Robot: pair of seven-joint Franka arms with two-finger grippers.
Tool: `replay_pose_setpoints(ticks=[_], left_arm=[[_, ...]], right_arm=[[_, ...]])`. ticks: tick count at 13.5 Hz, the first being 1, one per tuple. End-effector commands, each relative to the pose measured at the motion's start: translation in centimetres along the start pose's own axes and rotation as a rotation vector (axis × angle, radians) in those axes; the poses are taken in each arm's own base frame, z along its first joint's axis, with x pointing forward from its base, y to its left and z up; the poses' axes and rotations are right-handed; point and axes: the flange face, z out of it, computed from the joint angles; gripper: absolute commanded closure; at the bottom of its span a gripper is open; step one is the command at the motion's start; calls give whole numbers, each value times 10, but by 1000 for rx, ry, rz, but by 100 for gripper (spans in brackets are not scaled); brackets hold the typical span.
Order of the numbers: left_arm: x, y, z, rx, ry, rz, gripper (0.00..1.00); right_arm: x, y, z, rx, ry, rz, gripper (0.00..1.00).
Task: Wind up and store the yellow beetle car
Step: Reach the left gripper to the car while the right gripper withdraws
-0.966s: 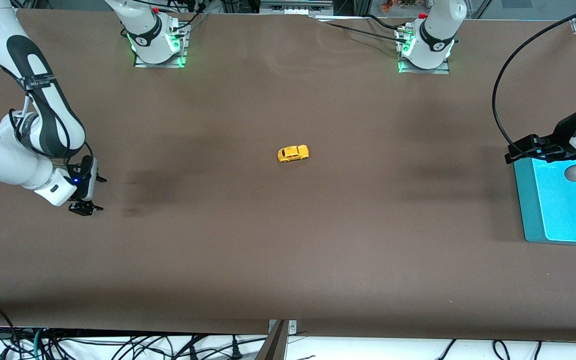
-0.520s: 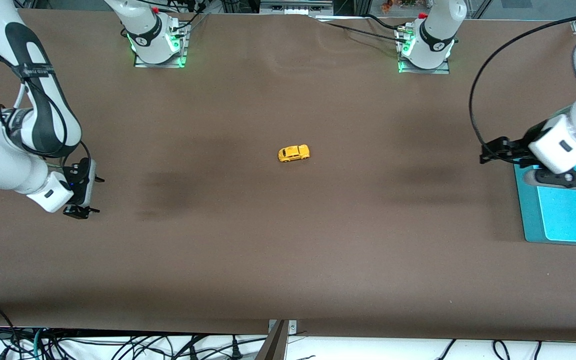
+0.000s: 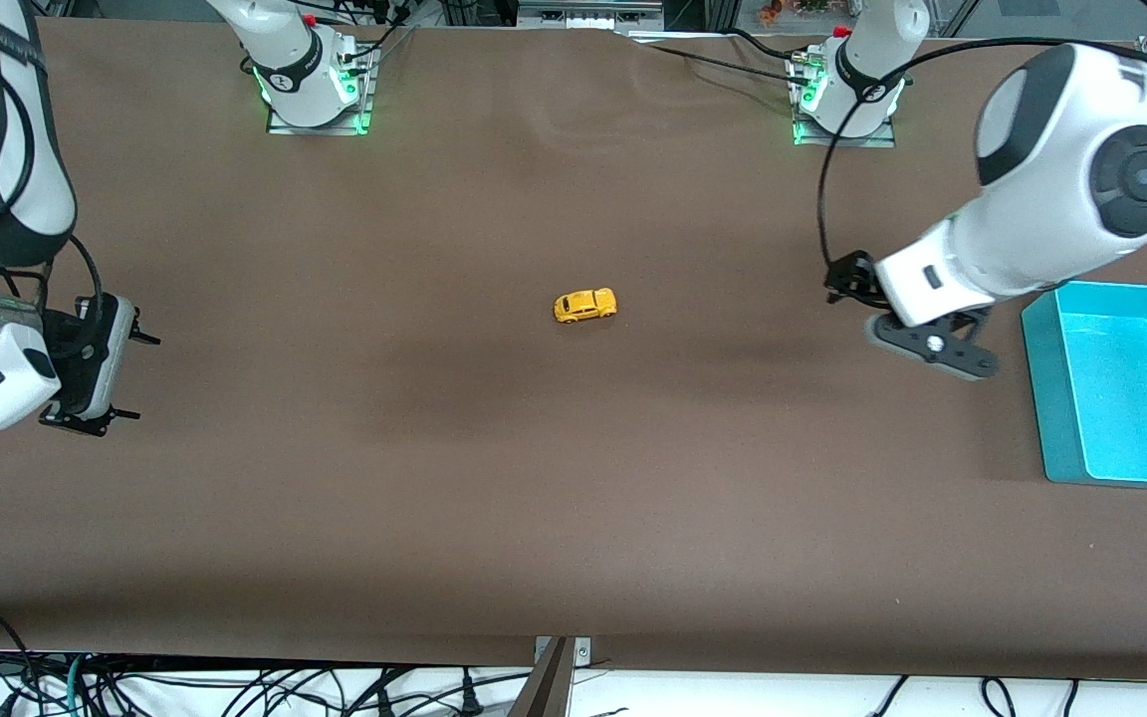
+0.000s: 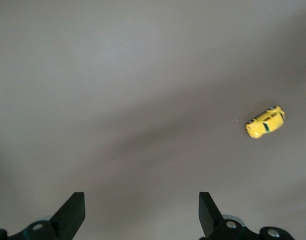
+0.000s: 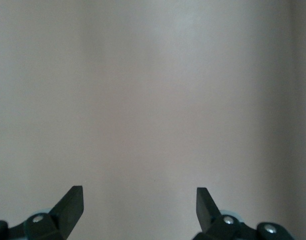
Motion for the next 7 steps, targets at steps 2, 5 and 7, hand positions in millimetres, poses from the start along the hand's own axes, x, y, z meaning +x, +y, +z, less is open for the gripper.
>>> replay_pose_setpoints(ticks=[2, 5, 7], left_arm=[[28, 75, 52, -35, -39, 165, 0], [46, 156, 101, -25, -10, 296, 0], [48, 198, 124, 15, 26, 436, 0]], right_arm=[[35, -39, -66, -100, -46, 278, 0], [40, -71, -89, -169, -17, 623, 0], [41, -94, -97, -177, -6, 886, 0]])
